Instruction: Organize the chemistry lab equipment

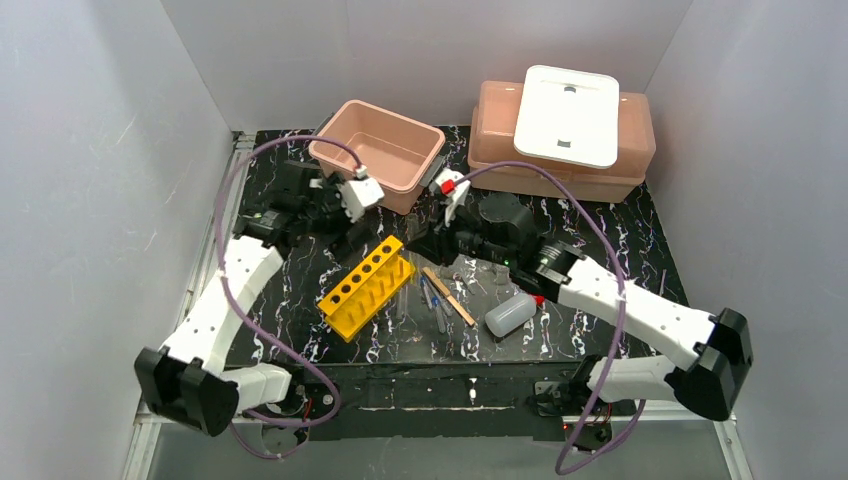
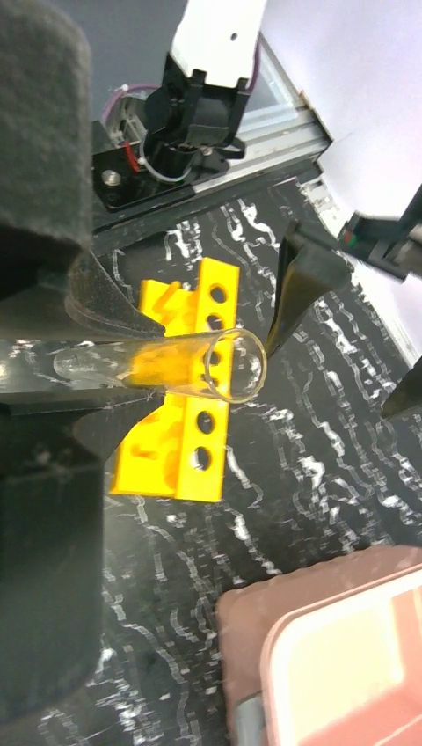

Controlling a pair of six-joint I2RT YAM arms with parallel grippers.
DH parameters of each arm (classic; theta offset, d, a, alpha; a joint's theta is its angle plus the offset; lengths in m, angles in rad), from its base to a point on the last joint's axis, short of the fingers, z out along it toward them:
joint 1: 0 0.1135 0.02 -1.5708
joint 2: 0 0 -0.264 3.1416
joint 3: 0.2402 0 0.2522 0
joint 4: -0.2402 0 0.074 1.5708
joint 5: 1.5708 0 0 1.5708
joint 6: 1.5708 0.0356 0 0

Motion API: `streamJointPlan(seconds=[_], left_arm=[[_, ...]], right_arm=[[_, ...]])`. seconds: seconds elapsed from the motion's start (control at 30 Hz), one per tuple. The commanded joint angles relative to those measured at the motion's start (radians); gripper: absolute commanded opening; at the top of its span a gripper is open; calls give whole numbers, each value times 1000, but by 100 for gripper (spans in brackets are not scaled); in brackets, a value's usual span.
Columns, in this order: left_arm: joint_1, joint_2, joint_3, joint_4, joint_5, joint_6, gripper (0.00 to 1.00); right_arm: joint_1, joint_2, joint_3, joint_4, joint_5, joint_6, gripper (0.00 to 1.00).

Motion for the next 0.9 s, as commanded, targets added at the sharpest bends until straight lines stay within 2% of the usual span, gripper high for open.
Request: streamJointPlan(seconds=[0.0,0.27,0.53,0.87], left_arm=[[133,-143,65,-120,26,-171,98],[347,-422,-182,-146,38,-274,98],[479,-283,-99,-139,45,-379,98],[491,-279,-99,-112,64,-413,98]], right_arm=[[16,106,106,206,-109,-46,1],[85,357,188,469,-183,-152,1],[128,499,250,509,-125,-234,1],[147,534,229,527,-58,-293,1]])
